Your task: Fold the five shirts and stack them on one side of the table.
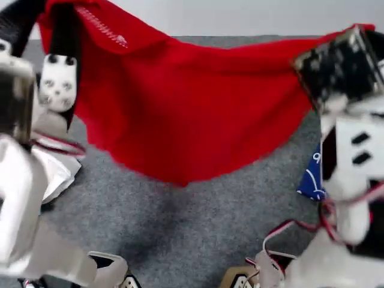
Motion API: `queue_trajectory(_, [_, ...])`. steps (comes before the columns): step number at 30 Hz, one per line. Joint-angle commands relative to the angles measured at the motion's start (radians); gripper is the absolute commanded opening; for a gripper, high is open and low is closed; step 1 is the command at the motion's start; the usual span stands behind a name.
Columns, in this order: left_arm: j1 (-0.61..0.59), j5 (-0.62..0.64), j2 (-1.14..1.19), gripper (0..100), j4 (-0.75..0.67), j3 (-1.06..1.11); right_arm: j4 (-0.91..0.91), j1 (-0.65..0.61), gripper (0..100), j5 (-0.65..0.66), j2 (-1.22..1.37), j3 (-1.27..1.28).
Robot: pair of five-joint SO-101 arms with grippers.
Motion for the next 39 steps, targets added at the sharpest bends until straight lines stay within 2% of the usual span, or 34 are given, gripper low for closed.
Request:
queue_trajectory(1, [-0.002,-0.064,-0.020,0,0.052,-0.107,0.048,0.004,1.0,0.041,-0.074,-0.012])
queue_trajectory(13, [-0.023,-0.250,-0.021,0,0.244,-0.412,0.275,0.004,1.0,0.048,-0.277,-0.012])
queue_trajectory(20, [-0.100,-0.264,-0.009,0,0.276,-0.435,0.360,0.004,1.0,0.092,-0.277,-0.003])
queue_trajectory(25, [-0.098,-0.264,0.038,0,0.298,-0.232,0.337,-0.001,1.0,0.086,-0.143,0.089])
queue_trajectory(30, [-0.092,-0.265,0.140,0,0.269,0.094,0.249,-0.047,1.0,0.091,0.016,0.273])
queue_trajectory(34, [-0.097,-0.265,0.264,0,0.121,0.335,0.091,-0.094,1.0,0.091,0.151,0.457])
queue_trajectory(39, [-0.098,-0.265,0.442,0,-0.175,0.538,-0.249,-0.101,1.0,0.091,0.335,0.637])
